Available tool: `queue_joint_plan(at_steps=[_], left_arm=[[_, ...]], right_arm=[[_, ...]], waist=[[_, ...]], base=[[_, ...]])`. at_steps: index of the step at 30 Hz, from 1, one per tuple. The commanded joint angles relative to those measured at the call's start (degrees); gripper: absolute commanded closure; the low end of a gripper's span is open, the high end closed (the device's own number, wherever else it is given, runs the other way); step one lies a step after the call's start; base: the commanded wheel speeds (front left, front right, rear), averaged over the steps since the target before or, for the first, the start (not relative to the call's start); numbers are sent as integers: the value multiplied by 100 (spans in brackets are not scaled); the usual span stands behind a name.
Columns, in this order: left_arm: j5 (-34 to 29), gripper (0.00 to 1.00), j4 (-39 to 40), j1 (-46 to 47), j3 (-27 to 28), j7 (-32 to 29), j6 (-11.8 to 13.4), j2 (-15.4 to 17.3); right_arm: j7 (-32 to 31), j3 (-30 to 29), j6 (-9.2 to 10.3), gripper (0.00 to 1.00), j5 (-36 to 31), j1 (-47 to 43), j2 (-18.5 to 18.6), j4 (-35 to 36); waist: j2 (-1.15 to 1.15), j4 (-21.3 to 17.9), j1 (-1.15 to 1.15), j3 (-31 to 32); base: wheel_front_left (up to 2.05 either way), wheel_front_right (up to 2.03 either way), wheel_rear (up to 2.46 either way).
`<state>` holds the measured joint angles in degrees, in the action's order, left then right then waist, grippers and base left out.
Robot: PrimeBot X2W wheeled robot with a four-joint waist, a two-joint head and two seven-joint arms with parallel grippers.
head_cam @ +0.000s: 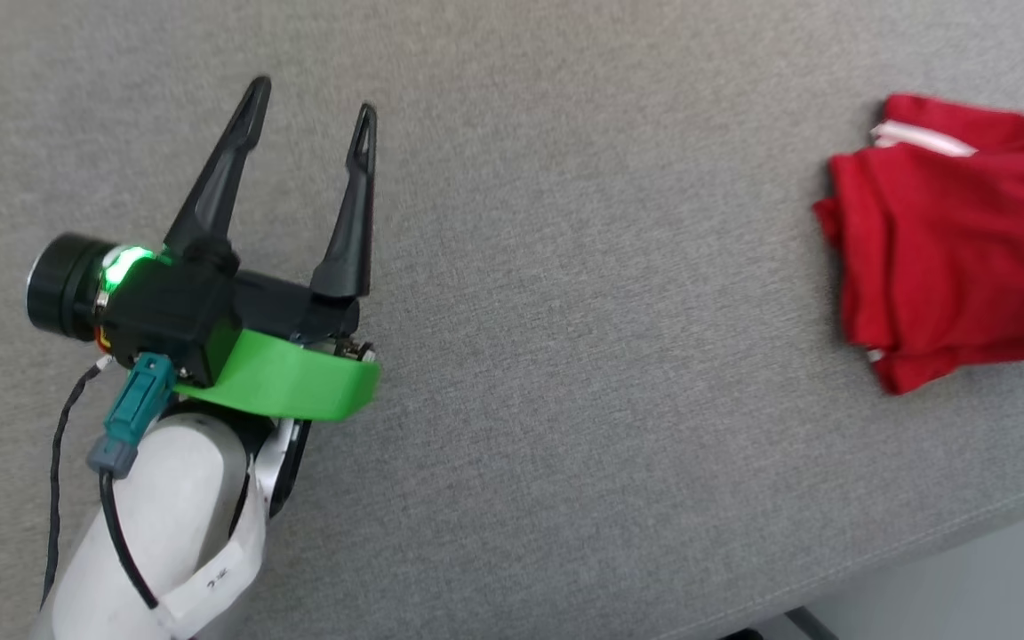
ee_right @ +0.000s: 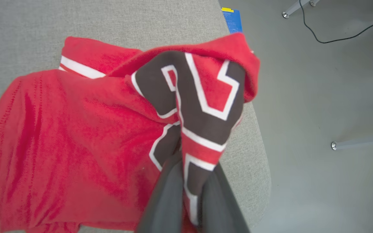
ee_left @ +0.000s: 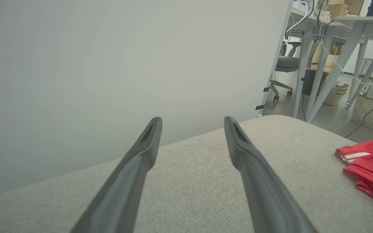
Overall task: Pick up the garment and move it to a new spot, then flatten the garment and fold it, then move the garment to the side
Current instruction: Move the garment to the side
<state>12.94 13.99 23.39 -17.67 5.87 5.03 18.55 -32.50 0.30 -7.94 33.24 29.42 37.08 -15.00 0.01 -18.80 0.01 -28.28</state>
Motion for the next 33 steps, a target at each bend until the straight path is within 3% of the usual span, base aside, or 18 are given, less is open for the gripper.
queue_joint_plan(at_steps=[1, 8, 14, 15, 16, 17, 18, 24, 29, 33], left_arm=[[-52, 0, 55, 189, -29, -41, -65, 39], [-150, 0, 257, 628, -171, -192, -181, 60], [-214, 0, 373, 800, -214, -250, -197, 94], [-215, 0, 364, 804, -214, -253, -195, 103], [-214, 0, 359, 805, -213, -252, -192, 108], [-212, 0, 350, 806, -216, -246, -190, 110], [-208, 0, 337, 805, -219, -236, -188, 111], [-120, 0, 171, 658, -162, -89, -119, 118], [-19, 0, -42, 394, -142, 119, -32, 52], [113, 0, -265, 69, -79, 284, 97, -29]], right_arm=[[138, -53, 45, 100, -104, 254, 70, -192], [806, -415, 45, 100, -635, 1014, 286, -1254], [1626, -916, 45, 100, -1052, 1437, -21, -1950], [1755, -964, 45, 89, -1178, 1482, -75, -2079], [1884, -1007, 45, 63, -1317, 1518, -101, -2173], [2041, -1111, 45, 9, -1431, 1574, -155, -2309], [2156, -1196, 45, 0, -1550, 1614, -213, -2457], [3284, -2225, 45, 0, -2804, 1812, -370, -3017], [3770, -2723, 45, 0, -3111, 1644, -618, -2925], [4096, -2869, 45, 0, -2946, 1249, -925, -2618]], waist=[[-1, 8, -1, -770], [-1, 293, -1, -1288], [-1, 387, -1, -1544], [-1, 387, -1, -1558], [-1, 387, -1, -1568], [-1, 395, -1, -1575], [-1, 403, -1, -1573], [-1, 443, -1, -1261], [-1, 537, -1, -760], [-1, 658, -1, -273]], base=[[0, 0, 0], [0, 0, 0], [0, 0, 0], [0, 0, 0], [0, 0, 0], [0, 0, 0], [0, 0, 0], [0, 0, 0], [0, 0, 0], [0, 0, 0]])
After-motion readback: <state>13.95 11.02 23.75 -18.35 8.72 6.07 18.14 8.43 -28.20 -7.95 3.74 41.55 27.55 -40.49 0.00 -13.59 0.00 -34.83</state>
